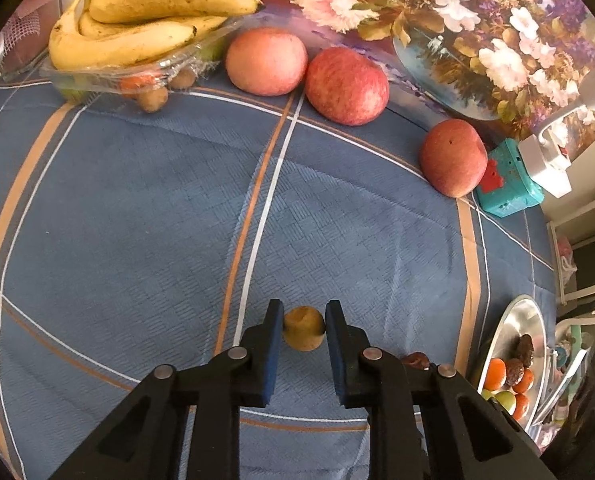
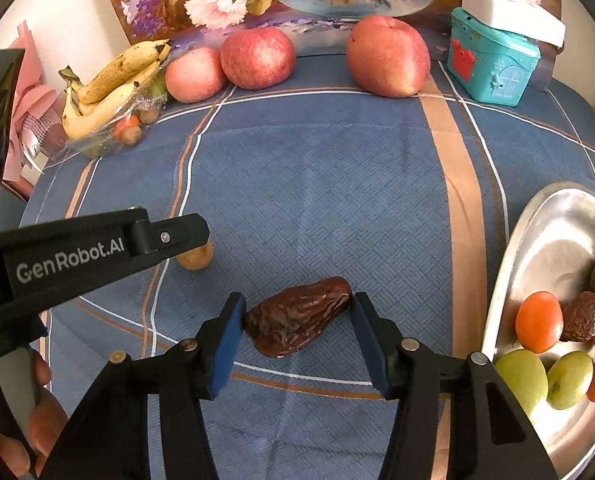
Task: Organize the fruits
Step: 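Carry both fruits into the plate and open both tools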
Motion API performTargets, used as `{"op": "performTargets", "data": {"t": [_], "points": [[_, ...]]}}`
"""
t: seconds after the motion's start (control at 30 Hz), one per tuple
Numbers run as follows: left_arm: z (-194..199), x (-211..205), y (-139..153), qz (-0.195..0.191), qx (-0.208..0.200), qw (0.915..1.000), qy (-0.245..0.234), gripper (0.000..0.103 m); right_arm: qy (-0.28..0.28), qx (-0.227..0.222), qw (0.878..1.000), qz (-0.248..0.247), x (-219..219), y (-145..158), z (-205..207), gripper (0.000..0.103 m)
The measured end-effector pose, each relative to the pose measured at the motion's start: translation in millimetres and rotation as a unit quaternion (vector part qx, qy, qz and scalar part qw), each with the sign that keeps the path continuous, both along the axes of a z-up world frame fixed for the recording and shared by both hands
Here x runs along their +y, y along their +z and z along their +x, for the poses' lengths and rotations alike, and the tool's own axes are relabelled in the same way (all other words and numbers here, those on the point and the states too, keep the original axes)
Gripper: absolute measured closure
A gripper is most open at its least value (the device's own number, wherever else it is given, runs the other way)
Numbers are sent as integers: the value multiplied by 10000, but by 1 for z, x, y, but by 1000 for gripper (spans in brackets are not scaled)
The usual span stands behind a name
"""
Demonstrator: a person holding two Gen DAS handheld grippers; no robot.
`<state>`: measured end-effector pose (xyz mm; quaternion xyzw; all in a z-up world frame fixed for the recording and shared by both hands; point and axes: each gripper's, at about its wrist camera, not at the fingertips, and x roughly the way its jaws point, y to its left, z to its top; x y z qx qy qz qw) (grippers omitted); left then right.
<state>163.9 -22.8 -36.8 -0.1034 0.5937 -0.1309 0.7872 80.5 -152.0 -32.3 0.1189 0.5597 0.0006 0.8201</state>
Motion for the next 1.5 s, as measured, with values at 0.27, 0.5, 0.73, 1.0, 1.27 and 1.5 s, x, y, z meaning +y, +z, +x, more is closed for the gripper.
{"op": "performTargets", "data": {"t": [0.27, 0.5, 0.73, 1.0, 1.27, 1.5], "points": [[-15, 14, 24, 28, -203, 9998, 86, 80, -51, -129, 9998, -130, 0, 19, -14, 47], [-31, 16, 41, 41, -358, 9993, 98, 80, -99, -194, 9996, -187, 0, 33, -29, 47], [-60, 1, 51, -11, -542, 9985, -65, 80, -207, -281, 9991, -231, -5, 51, -51, 47], [-90, -33, 62, 11, -667, 9969, -418, 80, -481, -288, 9980, -302, -28, 62, -79, 47], [-107, -83, 71, -247, -723, 9916, -1044, 80, -1400, -156, 9879, -651, -95, 64, -100, 47], [-109, -139, 63, -258, -873, 9827, -1616, 80, -2153, 107, 9749, -564, -148, 51, -118, 47]]}}
